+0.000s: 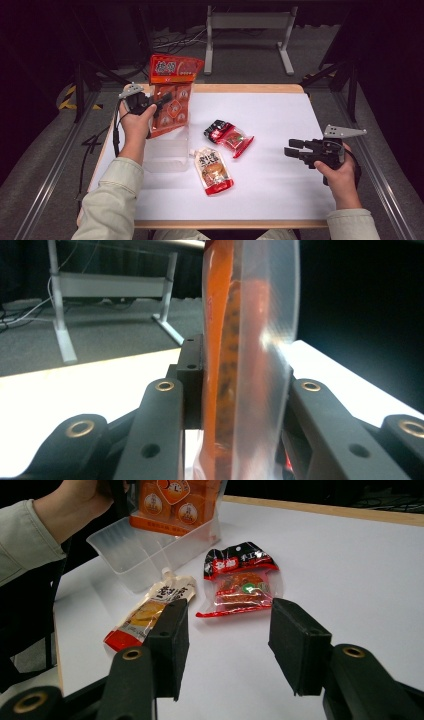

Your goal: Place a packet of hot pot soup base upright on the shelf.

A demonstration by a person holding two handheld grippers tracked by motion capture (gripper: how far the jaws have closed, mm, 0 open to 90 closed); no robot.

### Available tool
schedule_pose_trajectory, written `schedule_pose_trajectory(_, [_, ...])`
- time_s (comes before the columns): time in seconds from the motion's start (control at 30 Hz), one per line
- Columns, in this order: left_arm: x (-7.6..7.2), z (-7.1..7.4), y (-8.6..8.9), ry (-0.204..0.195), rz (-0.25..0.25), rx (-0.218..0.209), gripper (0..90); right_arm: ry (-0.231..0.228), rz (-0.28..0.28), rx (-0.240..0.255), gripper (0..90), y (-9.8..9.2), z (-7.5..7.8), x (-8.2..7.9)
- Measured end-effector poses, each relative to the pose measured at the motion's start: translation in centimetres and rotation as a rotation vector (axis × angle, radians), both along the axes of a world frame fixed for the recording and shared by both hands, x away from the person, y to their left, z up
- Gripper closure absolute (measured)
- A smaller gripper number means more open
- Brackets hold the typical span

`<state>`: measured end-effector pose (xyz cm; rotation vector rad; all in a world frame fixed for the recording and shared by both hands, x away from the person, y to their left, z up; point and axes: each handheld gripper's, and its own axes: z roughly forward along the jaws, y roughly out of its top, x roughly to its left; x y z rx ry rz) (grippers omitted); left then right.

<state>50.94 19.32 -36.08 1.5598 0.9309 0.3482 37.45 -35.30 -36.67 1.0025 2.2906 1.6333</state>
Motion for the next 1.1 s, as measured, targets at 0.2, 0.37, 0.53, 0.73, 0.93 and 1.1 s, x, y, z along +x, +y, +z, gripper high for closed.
schedule_pose_trajectory(0.2, [-0.5,-0.1,0.8,0.052,-0.015,0.026,70.3,-0.003,0.006,0.001,50.5,0.3,0.1,0.0])
schedule_pose_trajectory(0.37, [-1.0,-0.1,1.0,0.069,-0.031,0.066,70.4,0.003,0.015,-0.004,50.4,0.6,0.0,0.2])
schedule_pose_trajectory(0.53, [-1.5,0.0,1.1,0.098,-0.062,0.125,70.4,0.003,0.014,-0.001,50.4,0.6,0.0,0.3])
schedule_pose_trajectory(0.73, [-2.2,-0.5,1.4,0.09,-0.077,0.133,70.3,0.003,0.019,-0.005,50.3,0.6,0.0,0.3])
schedule_pose_trajectory(0.93, [-2.9,-0.8,1.4,0.091,-0.08,0.133,69.9,0.005,0.018,-0.004,50.1,0.6,0.0,0.3])
schedule_pose_trajectory(1.1, [-3.3,-0.3,1.2,0.111,-0.092,0.179,69.2,0.008,0.016,-0.004,50.1,0.5,-0.1,0.2])
